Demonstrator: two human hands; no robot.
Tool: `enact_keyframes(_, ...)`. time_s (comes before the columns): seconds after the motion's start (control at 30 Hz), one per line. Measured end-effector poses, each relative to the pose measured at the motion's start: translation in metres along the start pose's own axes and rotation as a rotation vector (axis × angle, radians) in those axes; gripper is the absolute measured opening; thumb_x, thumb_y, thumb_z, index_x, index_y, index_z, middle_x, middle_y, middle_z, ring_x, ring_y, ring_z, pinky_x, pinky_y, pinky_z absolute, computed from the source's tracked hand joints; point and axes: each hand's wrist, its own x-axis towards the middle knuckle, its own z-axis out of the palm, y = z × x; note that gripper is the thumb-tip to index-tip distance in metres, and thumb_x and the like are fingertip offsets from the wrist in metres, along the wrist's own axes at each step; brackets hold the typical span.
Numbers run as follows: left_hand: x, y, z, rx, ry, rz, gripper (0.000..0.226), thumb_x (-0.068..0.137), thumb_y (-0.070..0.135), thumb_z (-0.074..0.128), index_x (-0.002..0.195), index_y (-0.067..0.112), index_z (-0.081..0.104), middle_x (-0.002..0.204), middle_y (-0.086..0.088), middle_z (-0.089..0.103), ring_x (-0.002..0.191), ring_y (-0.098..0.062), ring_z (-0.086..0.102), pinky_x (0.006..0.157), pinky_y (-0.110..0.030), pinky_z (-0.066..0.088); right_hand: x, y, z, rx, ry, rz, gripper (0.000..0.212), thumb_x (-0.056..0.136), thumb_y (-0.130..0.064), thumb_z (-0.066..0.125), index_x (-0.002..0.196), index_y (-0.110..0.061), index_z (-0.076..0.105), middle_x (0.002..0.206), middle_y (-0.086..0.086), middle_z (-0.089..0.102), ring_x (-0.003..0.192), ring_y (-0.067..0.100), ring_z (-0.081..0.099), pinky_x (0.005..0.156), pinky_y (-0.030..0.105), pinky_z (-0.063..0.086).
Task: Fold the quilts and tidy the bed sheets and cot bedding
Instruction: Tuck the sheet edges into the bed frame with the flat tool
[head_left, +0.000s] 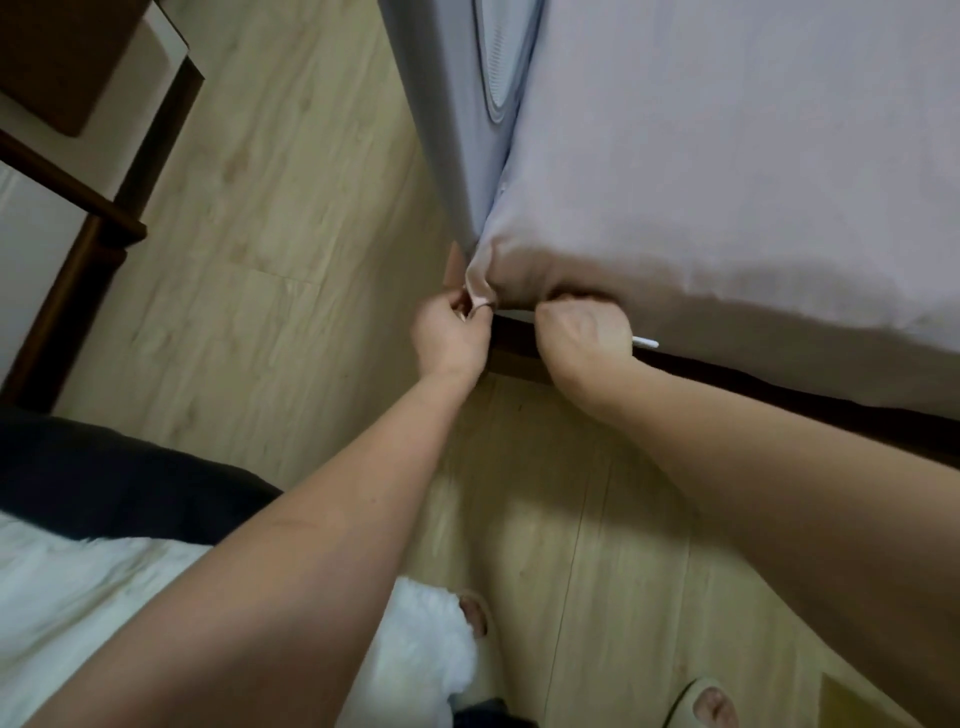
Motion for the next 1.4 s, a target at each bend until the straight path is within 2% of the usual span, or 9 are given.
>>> enact_keyframes(0.2, -0.009, -0.007, -0.003, -0.056, -0.043, -0.052, 0.028, 0.094, 0.021, 0.057, 0.066, 0.018, 0.062, 0.065, 0.000, 0.061, 0.066, -0.017, 0.055, 0.054, -0.024, 0.036, -0.071, 0.016, -0.058, 0.069, -0.051, -0.025, 0.020, 0.089, 0.001, 0.042, 0.092, -0.012, 0.057, 0.085, 0.012, 0.057, 0.078, 0.035, 0.057, 0.061, 0.035, 0.032)
enact_keyframes(0.4, -0.012, 0.007, 0.021, -0.159, -0.157, -0.196, 0.026, 0.097, 0.019, 0.052, 0.089, -0.001, 0.068, 0.096, -0.026, 0.067, 0.084, -0.033, 0.062, 0.085, -0.043, 0.051, -0.094, 0.029, -0.083, 0.210, -0.070, -0.037, 0.017, 0.088, -0.002, 0.041, 0.076, -0.014, 0.037, 0.066, 0.002, 0.032, 0.055, 0.023, 0.033, 0.056, 0.035, 0.032)
enact_keyframes(0.5, -0.013, 0.013, 0.033, -0.202, -0.215, -0.217, 0.025, 0.098, 0.011, 0.048, 0.104, -0.005, 0.065, 0.093, -0.019, 0.066, 0.079, -0.023, 0.054, 0.078, -0.030, 0.049, -0.081, 0.022, -0.077, 0.249, -0.056, -0.044, 0.025, 0.087, -0.002, 0.042, 0.068, -0.014, 0.030, 0.064, 0.001, 0.029, 0.053, 0.023, 0.031, 0.057, 0.035, 0.032)
enact_keyframes(0.6, -0.018, 0.014, 0.036, -0.443, -0.231, -0.347, 0.021, 0.100, 0.004, 0.042, 0.095, -0.003, 0.061, 0.075, -0.007, 0.054, 0.069, -0.014, 0.049, 0.058, -0.012, 0.046, -0.058, 0.016, -0.068, 0.277, -0.081, -0.013, 0.014, 0.089, -0.004, 0.044, 0.079, -0.012, 0.039, 0.065, 0.000, 0.027, 0.063, 0.025, 0.036, 0.059, 0.035, 0.033)
enact_keyframes(0.77, -0.017, -0.002, 0.026, -0.726, -0.171, -0.506, 0.025, 0.101, 0.012, 0.046, 0.118, 0.006, 0.063, 0.115, -0.010, 0.063, 0.104, -0.019, 0.059, 0.081, -0.030, 0.055, -0.034, 0.020, -0.049, 0.194, -0.142, -0.022, 0.020, 0.093, -0.004, 0.043, 0.107, -0.006, 0.057, 0.081, 0.007, 0.045, 0.072, 0.026, 0.043, 0.063, 0.036, 0.036)
enact_keyframes(1.0, 0.005, -0.005, 0.028, -0.581, 0.093, -0.387, 0.026, 0.096, 0.006, 0.050, 0.115, 0.007, 0.067, 0.112, -0.010, 0.069, 0.104, -0.023, 0.064, 0.096, -0.038, 0.051, -0.024, 0.016, -0.041, 0.152, -0.125, -0.022, 0.026, 0.095, -0.005, 0.041, 0.116, -0.006, 0.057, 0.078, 0.004, 0.042, 0.072, 0.025, 0.046, 0.063, 0.037, 0.039)
enact_keyframes(1.1, 0.005, -0.007, 0.035, -0.455, -0.035, -0.296, 0.028, 0.094, 0.009, 0.049, 0.111, 0.015, 0.071, 0.103, -0.002, 0.070, 0.098, -0.018, 0.063, 0.093, -0.036, 0.051, -0.035, 0.015, -0.041, 0.144, -0.108, 0.005, 0.025, 0.094, -0.004, 0.041, 0.112, -0.005, 0.058, 0.083, 0.008, 0.049, 0.071, 0.026, 0.045, 0.060, 0.036, 0.037)
enact_keyframes(1.23, 0.025, -0.004, 0.042, -0.512, -0.214, -0.410, 0.041, 0.092, 0.001, 0.039, 0.123, 0.016, 0.061, 0.112, -0.006, 0.065, 0.107, -0.025, 0.059, 0.094, -0.038, 0.052, -0.061, 0.021, -0.051, 0.137, -0.032, 0.022, 0.009, 0.092, -0.002, 0.037, 0.094, -0.010, 0.042, 0.075, 0.006, 0.039, 0.058, 0.024, 0.033, 0.046, 0.032, 0.017)
enact_keyframes(1.4, 0.032, -0.007, 0.042, -0.671, -0.341, -0.514, 0.049, 0.091, -0.005, 0.036, 0.132, 0.017, 0.051, 0.121, -0.007, 0.060, 0.094, -0.015, 0.056, 0.063, -0.027, 0.054, -0.070, 0.028, -0.064, 0.039, -0.003, -0.027, 0.016, 0.090, 0.003, 0.036, 0.090, -0.013, 0.034, 0.069, 0.004, 0.027, 0.057, 0.025, 0.028, 0.050, 0.033, 0.018)
